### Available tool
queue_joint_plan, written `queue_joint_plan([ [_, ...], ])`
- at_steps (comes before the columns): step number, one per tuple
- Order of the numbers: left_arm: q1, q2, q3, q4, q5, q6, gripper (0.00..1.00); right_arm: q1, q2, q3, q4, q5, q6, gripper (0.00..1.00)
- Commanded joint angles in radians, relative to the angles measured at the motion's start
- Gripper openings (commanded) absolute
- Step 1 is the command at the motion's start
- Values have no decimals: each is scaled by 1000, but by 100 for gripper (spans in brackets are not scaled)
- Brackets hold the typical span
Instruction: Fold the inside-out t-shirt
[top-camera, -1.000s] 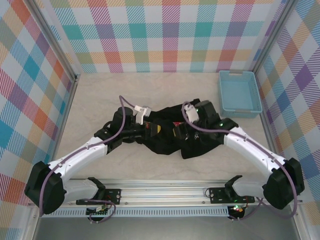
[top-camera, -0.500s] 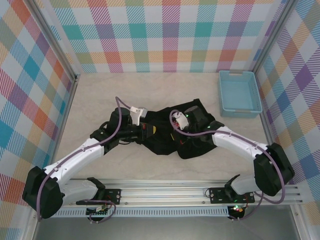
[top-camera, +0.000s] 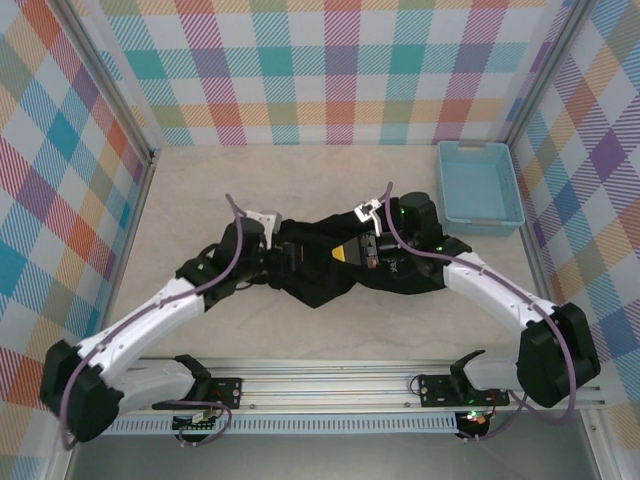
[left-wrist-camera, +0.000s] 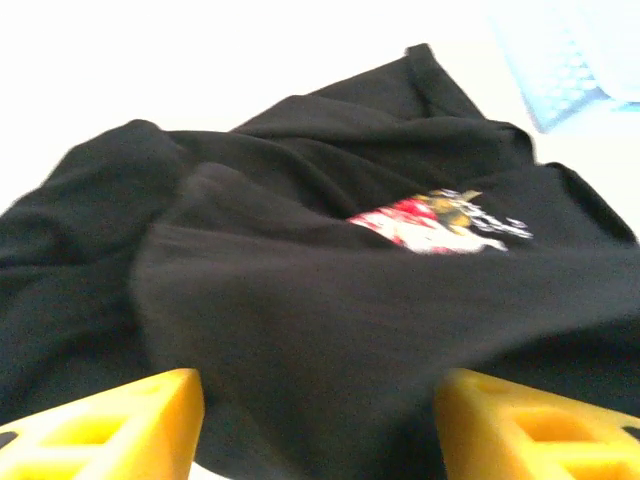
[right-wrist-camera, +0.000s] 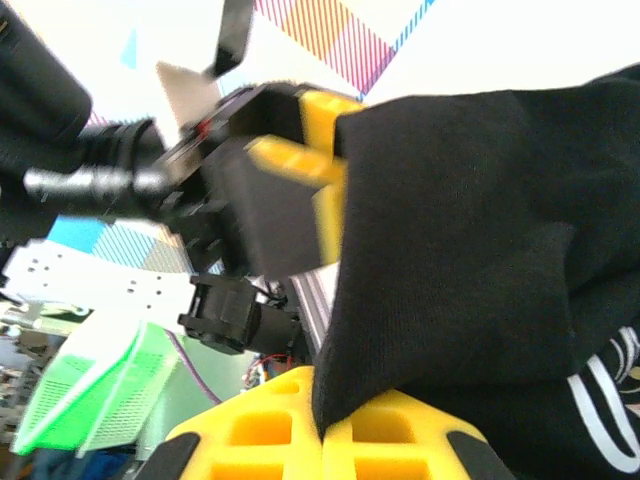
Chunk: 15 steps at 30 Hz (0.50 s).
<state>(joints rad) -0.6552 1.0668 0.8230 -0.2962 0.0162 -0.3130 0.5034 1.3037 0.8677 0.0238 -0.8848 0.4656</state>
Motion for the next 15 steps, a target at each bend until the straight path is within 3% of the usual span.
queue_joint_plan([
  [1, -42, -110, -69, 88, 88, 48, 65, -11, 19, 46, 29, -70, 35, 0],
  [6, -71, -36, -64, 120, 168, -23, 62, -25, 4, 52, 23, -46, 36, 0],
  [15, -118, 167, -1, 145, 98, -60, 67, -32, -2, 57, 42, -45, 56, 0],
])
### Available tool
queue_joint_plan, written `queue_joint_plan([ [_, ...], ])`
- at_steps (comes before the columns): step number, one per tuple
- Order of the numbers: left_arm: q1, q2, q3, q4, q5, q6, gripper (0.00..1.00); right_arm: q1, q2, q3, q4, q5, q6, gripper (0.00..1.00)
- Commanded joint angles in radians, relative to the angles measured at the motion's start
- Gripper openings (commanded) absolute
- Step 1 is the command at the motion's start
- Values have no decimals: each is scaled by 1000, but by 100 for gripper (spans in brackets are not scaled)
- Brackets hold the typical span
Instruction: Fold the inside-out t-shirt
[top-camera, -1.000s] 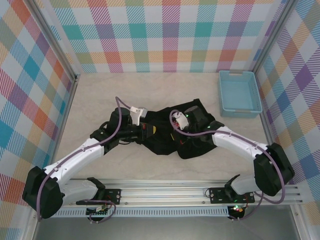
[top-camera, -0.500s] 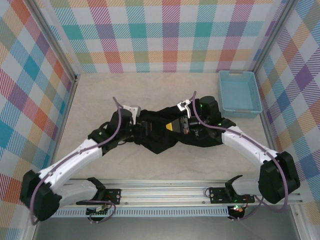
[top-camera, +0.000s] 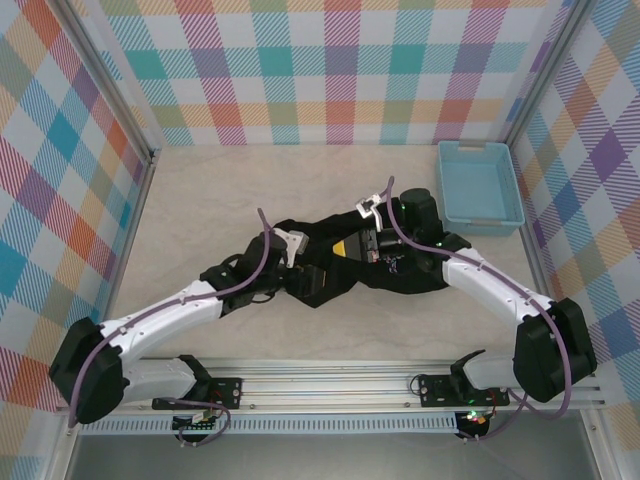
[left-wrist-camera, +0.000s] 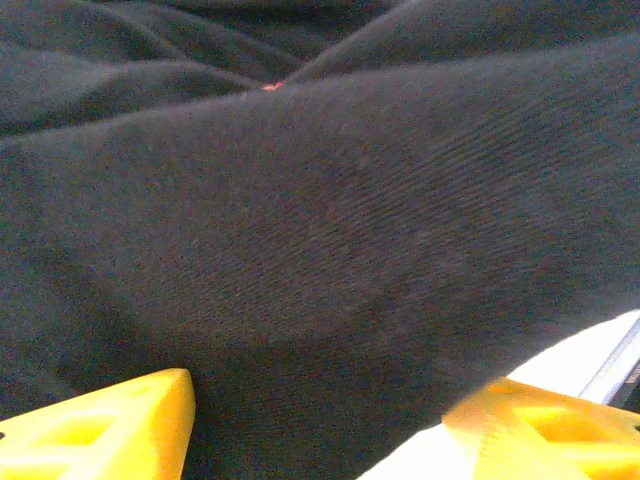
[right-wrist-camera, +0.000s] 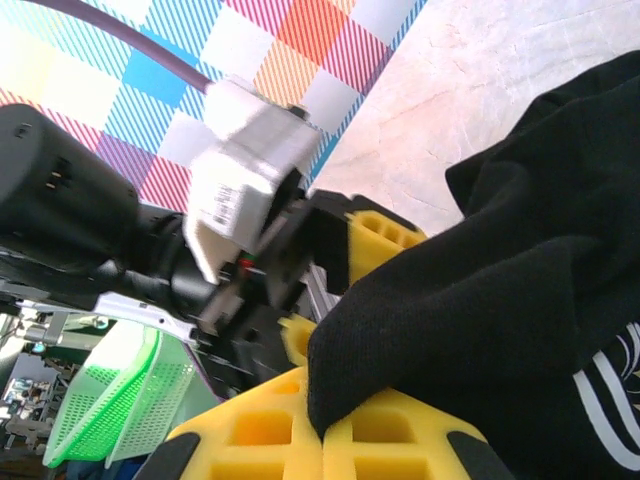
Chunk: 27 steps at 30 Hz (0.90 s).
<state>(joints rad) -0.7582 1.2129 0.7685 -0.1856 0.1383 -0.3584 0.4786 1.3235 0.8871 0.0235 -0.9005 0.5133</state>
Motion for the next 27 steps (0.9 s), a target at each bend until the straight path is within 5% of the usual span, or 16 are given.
queue_joint_plan([
  [1, -14, 39, 65, 27, -44, -4, 66, -7, -24, 36, 39, -31, 4, 0],
  [5, -1, 117, 115, 23, -98, 25, 51, -9, -39, 49, -61, -39, -94, 0],
  [12, 73, 112, 163, 17, 190, 72, 0, -41, -62, 76, -337, 142, -327, 0],
  [18, 138, -38, 115, 63, 581, 32, 0, -18, 7, 145, -488, 575, -314, 1],
  [27, 155, -65, 106, 104, 693, 21, 0, 69, -111, 43, -373, 557, -443, 45],
])
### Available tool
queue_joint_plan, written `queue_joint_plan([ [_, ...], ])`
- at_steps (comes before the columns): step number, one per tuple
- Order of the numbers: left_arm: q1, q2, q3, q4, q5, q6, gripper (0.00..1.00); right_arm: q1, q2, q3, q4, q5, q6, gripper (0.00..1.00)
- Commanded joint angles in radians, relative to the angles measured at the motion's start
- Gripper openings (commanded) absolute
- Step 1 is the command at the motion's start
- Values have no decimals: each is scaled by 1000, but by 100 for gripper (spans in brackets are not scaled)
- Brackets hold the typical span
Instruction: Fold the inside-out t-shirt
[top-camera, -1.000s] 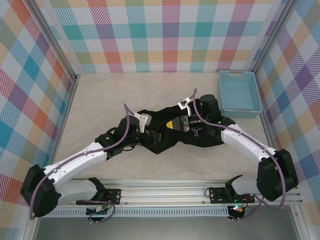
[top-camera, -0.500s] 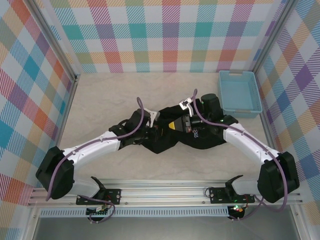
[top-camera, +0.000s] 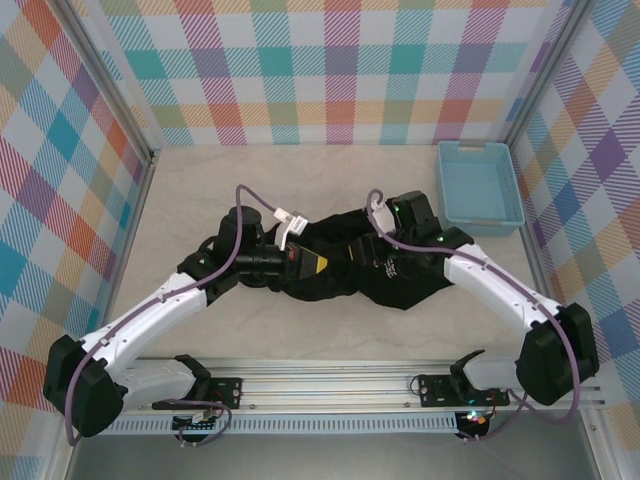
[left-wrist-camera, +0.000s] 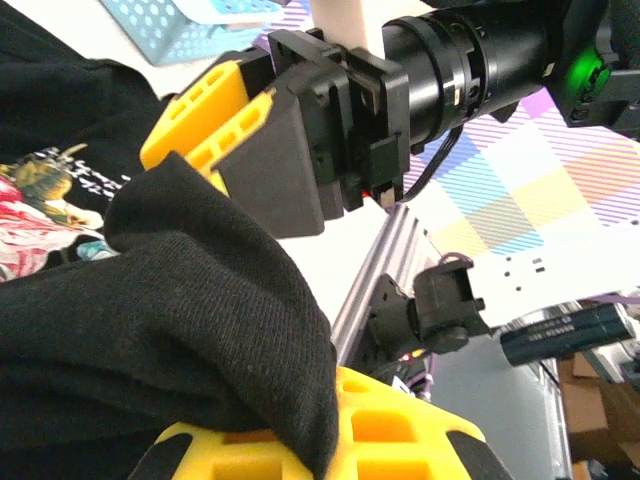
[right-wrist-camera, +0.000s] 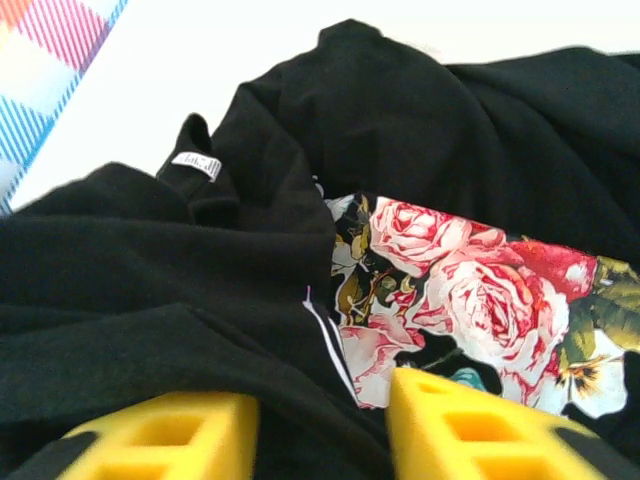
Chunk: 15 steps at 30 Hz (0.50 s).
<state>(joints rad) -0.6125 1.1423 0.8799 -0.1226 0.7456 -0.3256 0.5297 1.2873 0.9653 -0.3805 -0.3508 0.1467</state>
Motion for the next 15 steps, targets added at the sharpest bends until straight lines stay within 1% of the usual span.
queue_joint_plan([
  [1, 11, 9, -2, 37, 88, -11, 0, 26, -100, -56, 46, -3, -90, 49],
  [6, 22, 18, 9, 14, 81, 3, 0, 48, -202, -162, 119, -49, -122, 67],
  [7, 23, 18, 10, 16, 85, 2, 0, 57, -213, -180, 137, -45, -128, 69],
  [10, 23, 16, 13, 15, 94, 3, 0, 89, -194, -192, 156, 8, -156, 70],
  [14, 23, 6, 14, 10, 97, 7, 0, 127, -116, -173, 212, 59, -180, 71],
  [15, 24, 5, 13, 7, 98, 10, 0, 129, -92, -163, 234, 74, -175, 69],
])
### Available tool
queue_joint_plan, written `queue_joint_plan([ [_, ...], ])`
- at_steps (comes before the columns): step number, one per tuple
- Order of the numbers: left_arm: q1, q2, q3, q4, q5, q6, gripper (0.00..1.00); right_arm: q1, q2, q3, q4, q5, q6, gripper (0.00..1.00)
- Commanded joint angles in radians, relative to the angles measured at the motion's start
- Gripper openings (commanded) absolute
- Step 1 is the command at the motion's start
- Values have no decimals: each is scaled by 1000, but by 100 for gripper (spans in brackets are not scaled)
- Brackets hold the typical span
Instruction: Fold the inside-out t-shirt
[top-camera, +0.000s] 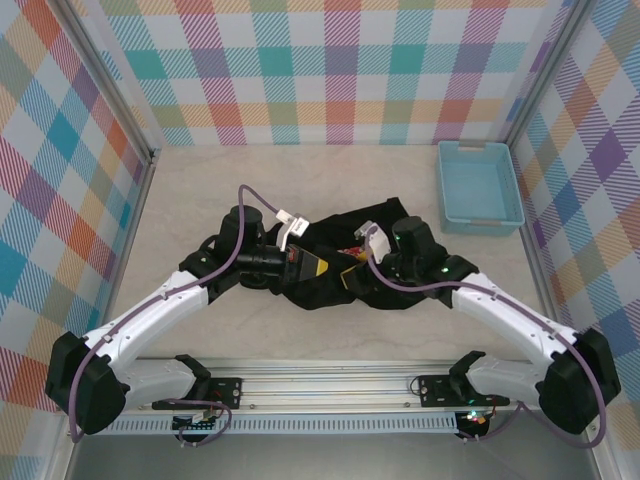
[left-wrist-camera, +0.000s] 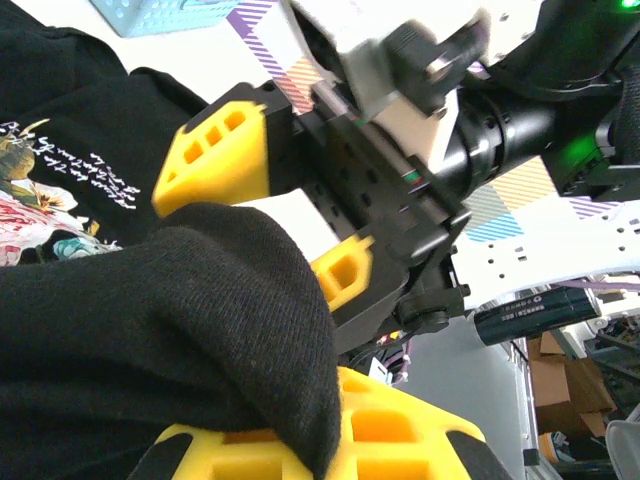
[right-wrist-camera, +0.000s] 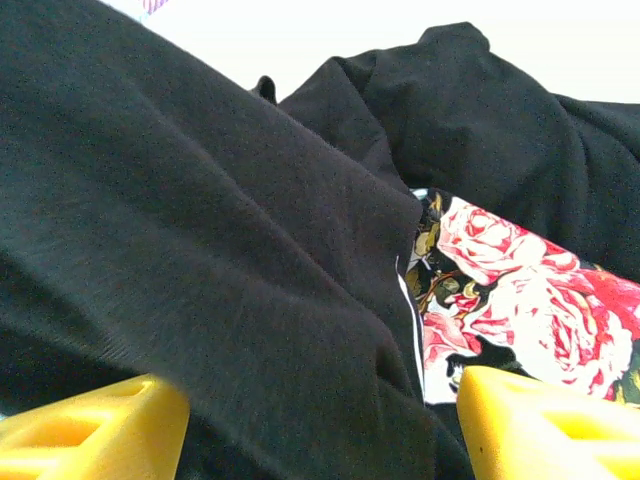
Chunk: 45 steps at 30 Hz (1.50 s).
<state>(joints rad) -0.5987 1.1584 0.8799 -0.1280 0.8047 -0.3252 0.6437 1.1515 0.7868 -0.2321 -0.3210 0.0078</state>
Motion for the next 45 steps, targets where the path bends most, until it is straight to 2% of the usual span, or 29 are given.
queue_joint_plan([
  [1, 10, -13, 13, 7, 36, 13, 0, 15, 65, 31, 99, 44, -30, 61],
  [3, 13, -22, 18, -30, -13, 32, 0, 13, 86, 50, 108, 8, -16, 35],
  [4, 14, -28, 21, -61, -72, 42, 0, 8, 80, 52, 98, -33, -13, 25],
  [6, 15, -32, 40, -139, -251, 65, 0, -15, 48, 36, 70, -124, 4, 12],
  [9, 15, -15, 52, -224, -560, 53, 0, -82, -18, -21, 97, -331, 70, 7],
  [10, 13, -1, 50, -228, -616, 54, 0, -96, -32, -32, 110, -387, 95, 5],
  [11, 14, 12, 53, -232, -646, 55, 0, -101, -40, -35, 118, -416, 111, 3],
  [14, 12, 57, 89, -263, -687, 57, 15, -102, -37, -38, 186, -488, 172, 0],
  [17, -6, 60, 115, -295, -727, 68, 39, -103, -7, -44, 283, -524, 241, 0],
  [20, -34, 3, 102, -325, -797, 85, 51, -109, 35, -39, 341, -537, 289, 0],
  [23, -52, -94, 57, -310, -789, 96, 57, -115, 65, -29, 377, -532, 336, 0],
  [25, -65, -155, 29, -287, -736, 109, 64, -122, 78, -26, 403, -532, 366, 0],
  [27, -73, -197, 11, -261, -647, 134, 66, -127, 86, -25, 423, -535, 385, 0],
  [30, -86, -192, 3, -216, -466, 162, 56, -131, 95, -23, 431, -533, 397, 0],
  [32, -97, -145, 12, -201, -388, 170, 49, -131, 94, -23, 436, -539, 403, 0],
  [34, -111, -81, 37, -209, -401, 179, 44, -131, 94, -21, 432, -548, 401, 0],
  [37, -116, -13, 65, -201, -482, 184, 43, -131, 91, -21, 411, -555, 383, 0],
  [41, -116, 52, 90, -159, -513, 187, 50, -133, 86, -24, 391, -563, 363, 0],
  [45, -115, 104, 109, -107, -478, 184, 54, -133, 88, -24, 360, -565, 331, 0],
])
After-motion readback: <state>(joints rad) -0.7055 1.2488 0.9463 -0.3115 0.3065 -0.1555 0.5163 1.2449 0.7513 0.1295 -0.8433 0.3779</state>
